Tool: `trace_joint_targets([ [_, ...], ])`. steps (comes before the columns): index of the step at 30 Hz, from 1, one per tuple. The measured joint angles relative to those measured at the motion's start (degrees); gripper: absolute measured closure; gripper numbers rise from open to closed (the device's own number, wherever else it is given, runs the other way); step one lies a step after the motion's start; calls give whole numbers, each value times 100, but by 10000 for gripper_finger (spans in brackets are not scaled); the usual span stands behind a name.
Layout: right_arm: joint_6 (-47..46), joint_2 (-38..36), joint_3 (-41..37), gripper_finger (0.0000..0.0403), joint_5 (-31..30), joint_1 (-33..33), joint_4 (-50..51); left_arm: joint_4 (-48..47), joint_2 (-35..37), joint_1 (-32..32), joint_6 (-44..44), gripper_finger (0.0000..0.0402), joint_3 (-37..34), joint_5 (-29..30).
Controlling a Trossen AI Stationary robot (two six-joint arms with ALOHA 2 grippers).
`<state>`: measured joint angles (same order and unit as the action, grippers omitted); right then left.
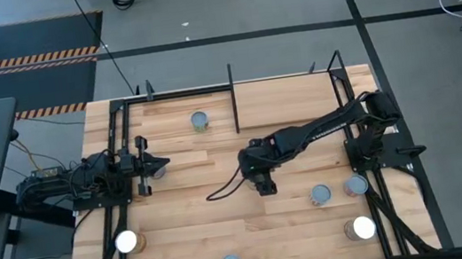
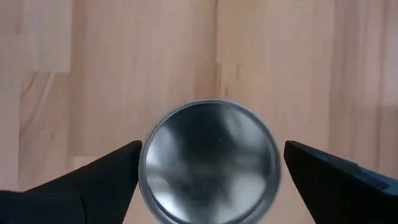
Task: Pick and place cans onto a shelf
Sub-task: Put the right big orange can on the shelf
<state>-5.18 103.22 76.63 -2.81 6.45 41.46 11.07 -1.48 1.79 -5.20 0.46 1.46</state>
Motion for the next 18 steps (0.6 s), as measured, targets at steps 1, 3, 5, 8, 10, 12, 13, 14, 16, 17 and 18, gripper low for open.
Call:
trace_joint_targets([
  [1,-24,0,-31,4,9,-23,-13,-2,-2,0,1,397,1,-3],
  [3,-52,-2,-73,5,15,-65,82,33,-23,-1,1,397,-1,-1],
  [5,-65,-2,-115,9,38,-109,51,16,-35,-1,1,397,1,-1],
  [8,-65,-4,-206,19,174,-172,-7,4,-39,0,0,397,0,-1],
  [10,-11,-4,-267,30,218,-196,-93,13,-37,1,0,397,1,0],
  [12,245,-4,-311,46,296,-212,-116,11,-37,1,1,397,1,-1],
  [13,430,-4,-324,55,308,-214,-109,12,-37,0,1,397,1,0],
  [14,648,-4,-327,65,315,-214,-109,11,-37,0,1,397,1,-1],
  [16,1072,-13,-278,84,342,-211,-20,13,-37,1,1,397,-2,-1],
  [17,1300,-36,-215,93,351,-211,123,12,-37,1,-1,397,0,-1],
  [18,1539,-66,-105,97,373,-213,321,12,-37,1,1,397,0,-1],
])
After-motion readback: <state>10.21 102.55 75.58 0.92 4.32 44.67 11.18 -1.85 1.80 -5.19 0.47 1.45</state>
